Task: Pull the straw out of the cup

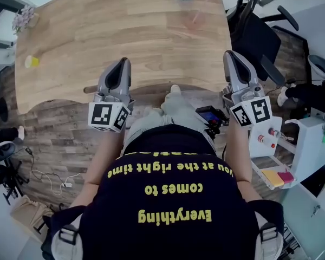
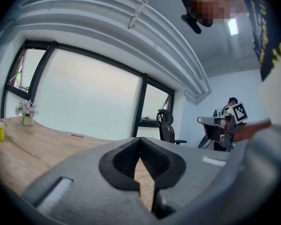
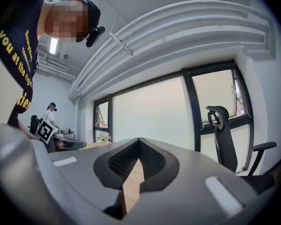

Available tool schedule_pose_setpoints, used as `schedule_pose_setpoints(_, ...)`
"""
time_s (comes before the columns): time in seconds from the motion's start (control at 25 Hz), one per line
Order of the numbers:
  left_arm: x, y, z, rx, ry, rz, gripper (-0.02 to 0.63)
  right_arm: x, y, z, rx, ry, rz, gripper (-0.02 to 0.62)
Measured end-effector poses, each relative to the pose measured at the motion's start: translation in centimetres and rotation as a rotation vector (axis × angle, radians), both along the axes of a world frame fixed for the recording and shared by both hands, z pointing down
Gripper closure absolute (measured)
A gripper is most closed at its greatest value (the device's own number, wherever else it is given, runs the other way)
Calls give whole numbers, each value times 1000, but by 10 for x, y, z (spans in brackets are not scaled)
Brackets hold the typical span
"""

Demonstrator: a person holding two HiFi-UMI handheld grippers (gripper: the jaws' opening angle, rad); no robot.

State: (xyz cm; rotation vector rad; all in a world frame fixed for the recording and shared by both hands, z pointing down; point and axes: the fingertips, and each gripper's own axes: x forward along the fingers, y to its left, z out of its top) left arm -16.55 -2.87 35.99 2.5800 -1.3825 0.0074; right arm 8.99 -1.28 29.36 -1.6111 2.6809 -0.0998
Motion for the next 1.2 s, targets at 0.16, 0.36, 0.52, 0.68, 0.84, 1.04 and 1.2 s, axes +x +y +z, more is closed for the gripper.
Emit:
schedule_pose_setpoints(0.16,8,-13,-2,-1,-13,-33,606,10,-21,2,-5,-9,-28,589)
schedule_pose_setpoints(0.36,17,-25,-5,0,-24,-65,606,21,-42,3,-5,-22,-57,589)
schedule_pose_setpoints(0.52,26,-33,-6,-2,-37,-84,606,30,-56,3,-2,-34,-75,589)
schedule_pose_setpoints(0.68,45,-40,-14,44,-113,-91,606,44,-68,7,-7,-51,-90,589)
schedule_pose_setpoints(0.84,67,-46,-24,73,-128,-91,606,58,-77,10,-14,-75,-109,589)
schedule_pose_setpoints(1.04,84,-50,-28,77,-138,-107,606,70,-86,5,7,-79,-143,589)
schedule_pose_setpoints(1.2,90,-53,-29,77,-142,-144,606,80,-96,8,4,-87,-172,589)
